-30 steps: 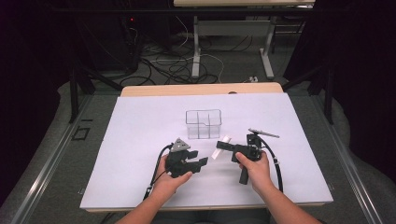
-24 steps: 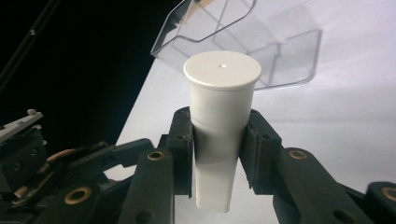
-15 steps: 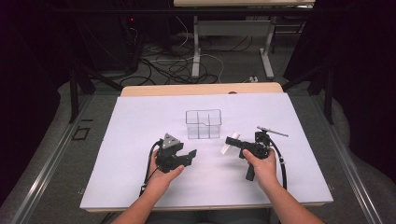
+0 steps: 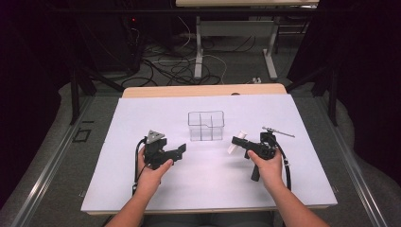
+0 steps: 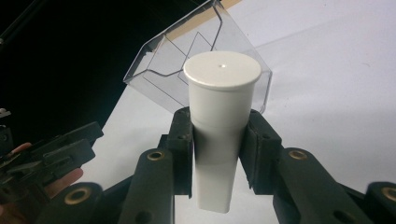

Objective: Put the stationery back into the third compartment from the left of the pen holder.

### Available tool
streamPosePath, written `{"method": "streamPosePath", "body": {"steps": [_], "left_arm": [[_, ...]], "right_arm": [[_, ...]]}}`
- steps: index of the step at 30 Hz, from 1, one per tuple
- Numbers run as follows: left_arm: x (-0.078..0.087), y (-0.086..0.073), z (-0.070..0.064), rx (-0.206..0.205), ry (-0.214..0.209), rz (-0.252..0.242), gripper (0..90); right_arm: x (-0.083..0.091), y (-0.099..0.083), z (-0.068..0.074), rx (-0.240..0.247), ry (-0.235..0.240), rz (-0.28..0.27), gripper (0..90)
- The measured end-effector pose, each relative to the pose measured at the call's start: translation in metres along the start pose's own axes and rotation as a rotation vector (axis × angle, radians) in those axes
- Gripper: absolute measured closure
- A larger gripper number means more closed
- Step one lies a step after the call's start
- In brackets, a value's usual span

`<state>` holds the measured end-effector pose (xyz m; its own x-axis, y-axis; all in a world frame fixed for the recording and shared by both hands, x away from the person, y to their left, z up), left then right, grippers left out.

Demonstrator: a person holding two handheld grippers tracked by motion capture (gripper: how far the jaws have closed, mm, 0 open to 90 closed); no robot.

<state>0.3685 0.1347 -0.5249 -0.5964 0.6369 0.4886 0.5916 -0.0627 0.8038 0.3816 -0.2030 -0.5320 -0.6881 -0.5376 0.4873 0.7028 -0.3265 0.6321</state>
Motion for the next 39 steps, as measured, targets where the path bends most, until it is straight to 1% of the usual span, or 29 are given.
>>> {"method": "streamPosePath", "body": {"steps": [1,2,3,5,6,7,8,9,11,12,13,15,17,19,21,23,26,32,34,35,38,39], "left_arm": [[0.001,0.000,0.003,0.006,0.001,0.003,14.8],[0.002,0.001,0.005,0.014,0.003,0.006,12.6],[0.001,0.001,0.007,0.015,0.002,0.013,9.0],[0.001,0.000,0.011,0.006,0.002,0.033,0.0],[0.002,0.000,0.012,0.005,0.002,0.035,0.4],[0.002,0.000,0.014,0.009,0.002,0.027,0.3],[0.002,0.000,0.015,0.018,0.005,0.025,0.3],[0.003,0.000,0.016,0.020,0.007,0.030,0.3],[0.003,0.000,0.019,0.024,0.008,0.017,0.3],[0.004,-0.001,0.020,0.020,0.001,0.021,0.4],[0.004,-0.001,0.021,0.015,-0.008,0.027,0.3],[0.005,-0.002,0.023,0.008,-0.008,0.036,0.4],[0.005,-0.003,0.025,0.017,-0.006,0.044,0.6],[0.005,-0.003,0.027,0.026,-0.007,0.041,2.3],[0.005,-0.004,0.029,0.020,0.005,0.041,4.1],[0.005,-0.005,0.029,0.020,0.005,0.042,4.4],[0.006,-0.005,0.030,0.021,0.000,0.047,4.5],[0.007,-0.006,0.032,0.011,0.023,0.047,4.5],[0.007,-0.007,0.032,0.013,0.028,0.043,4.5],[0.006,-0.007,0.033,0.013,0.029,0.035,4.6],[0.006,-0.008,0.033,0.010,0.028,0.037,4.6],[0.006,-0.008,0.033,0.008,0.029,0.036,4.5]], "right_arm": [[0.000,0.001,0.000,0.013,0.008,0.003,67.8],[0.000,0.003,0.001,0.031,-0.002,-0.006,67.8],[0.000,0.005,0.004,0.040,-0.004,-0.004,67.8],[0.001,0.009,0.006,0.078,-0.012,-0.005,67.8],[0.002,0.011,0.007,0.090,-0.013,-0.007,67.7],[0.002,0.013,0.008,0.094,-0.022,-0.014,67.8],[0.002,0.015,0.009,0.111,-0.017,-0.011,67.8],[0.001,0.017,0.010,0.116,-0.028,-0.030,67.8],[0.002,0.021,0.012,0.138,-0.027,-0.013,67.8],[0.001,0.023,0.013,0.155,-0.031,-0.016,67.8],[0.000,0.025,0.016,0.160,-0.041,-0.028,67.8],[0.001,0.031,0.019,0.189,-0.042,-0.019,67.8],[0.000,0.037,0.024,0.214,-0.044,-0.027,67.8],[0.000,0.042,0.029,0.239,-0.049,-0.037,67.7],[-0.001,0.048,0.035,0.261,-0.059,-0.044,67.7],[-0.002,0.053,0.039,0.288,-0.063,-0.046,67.8],[-0.004,0.062,0.047,0.315,-0.066,-0.053,67.7],[-0.010,0.078,0.060,0.356,-0.086,-0.092,67.7],[-0.013,0.082,0.063,0.370,-0.094,-0.092,67.8],[-0.015,0.083,0.065,0.378,-0.099,-0.104,67.8],[-0.020,0.086,0.069,0.399,-0.111,-0.099,67.8],[-0.023,0.087,0.070,0.409,-0.109,-0.107,67.7]]}}
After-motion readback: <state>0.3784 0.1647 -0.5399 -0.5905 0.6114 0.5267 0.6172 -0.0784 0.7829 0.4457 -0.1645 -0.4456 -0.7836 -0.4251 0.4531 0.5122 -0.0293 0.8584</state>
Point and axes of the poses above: each handheld gripper's, and its own axes: x roughly backward along the jaws, y roughly out of its top, z roughly to its left, the point moved 2 cm from there along -x, roughly forward along the jaws, and after that the axes turned 10 degrees about -y, right-handed, at the moved point
